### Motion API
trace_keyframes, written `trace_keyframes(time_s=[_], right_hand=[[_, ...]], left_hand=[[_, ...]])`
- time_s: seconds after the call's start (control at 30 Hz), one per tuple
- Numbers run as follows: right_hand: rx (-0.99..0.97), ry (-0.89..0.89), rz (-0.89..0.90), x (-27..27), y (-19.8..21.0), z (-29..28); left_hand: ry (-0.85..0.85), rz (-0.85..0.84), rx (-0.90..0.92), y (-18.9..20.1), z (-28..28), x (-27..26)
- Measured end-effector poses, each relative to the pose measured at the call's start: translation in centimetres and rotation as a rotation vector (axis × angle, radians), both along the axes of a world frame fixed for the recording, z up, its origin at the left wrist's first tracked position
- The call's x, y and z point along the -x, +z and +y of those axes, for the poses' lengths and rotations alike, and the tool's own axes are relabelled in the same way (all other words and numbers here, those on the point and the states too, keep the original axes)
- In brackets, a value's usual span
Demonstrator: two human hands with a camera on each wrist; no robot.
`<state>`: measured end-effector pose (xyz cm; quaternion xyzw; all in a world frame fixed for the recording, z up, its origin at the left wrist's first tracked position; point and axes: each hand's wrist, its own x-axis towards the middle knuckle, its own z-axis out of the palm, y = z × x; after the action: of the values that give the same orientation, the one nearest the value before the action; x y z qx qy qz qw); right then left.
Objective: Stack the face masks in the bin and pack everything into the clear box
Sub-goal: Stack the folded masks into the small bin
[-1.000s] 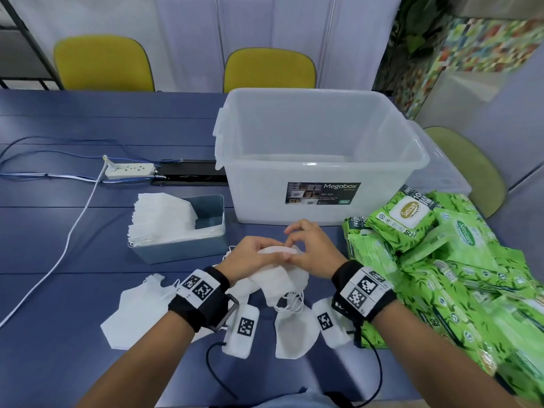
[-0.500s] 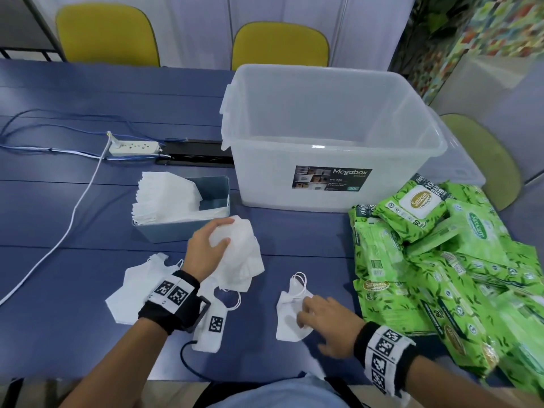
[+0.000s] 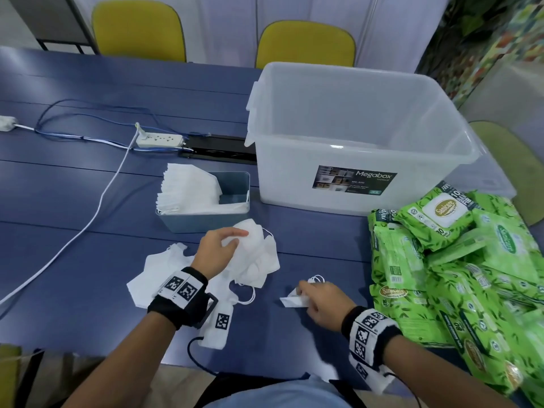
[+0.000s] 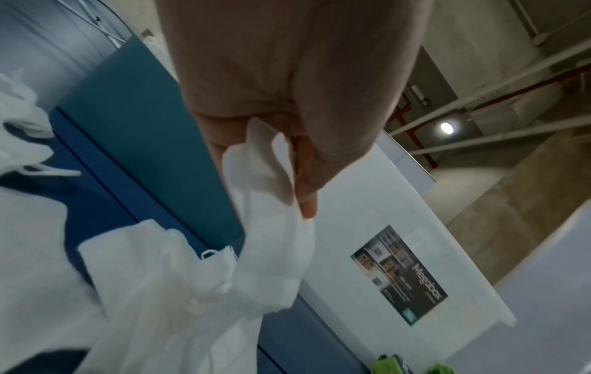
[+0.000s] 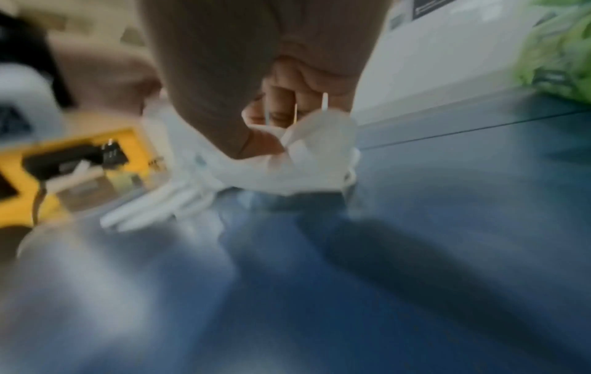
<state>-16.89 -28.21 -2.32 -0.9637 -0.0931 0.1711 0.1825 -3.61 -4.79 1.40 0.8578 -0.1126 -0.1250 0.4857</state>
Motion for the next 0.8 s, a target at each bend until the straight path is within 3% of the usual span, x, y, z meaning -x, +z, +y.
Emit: trace_keyframes(time_s=[0.1,0.3,0.4,0.63,0.8], right_hand=[[-0.207,-0.140,-0.012,-1.6,2.1,1.2],[-0.377,-0.087,-0.035,-4.9,5.1,3.8],[-0.379,-0.064,-0.001,-5.9,5.7,4.7],[-0.285,0.137,0.028,-6.1,5.6,6.9],[-0.236,0.159,0.068,-5.9,4.5,8.4]], left_hand=[[-0.112,0.038,-0.017,0.2,-0.4,0.6],[-0.290,0.129,0.017,1.4,-0.9,1.9],[-0.298,0.169,0.062,1.8,-0.7,2.3],[-0.295,0.089,0.020,1.0,0.0,3.6],[-0.281,0.088,-0.109,-0.8,2.1,4.0]])
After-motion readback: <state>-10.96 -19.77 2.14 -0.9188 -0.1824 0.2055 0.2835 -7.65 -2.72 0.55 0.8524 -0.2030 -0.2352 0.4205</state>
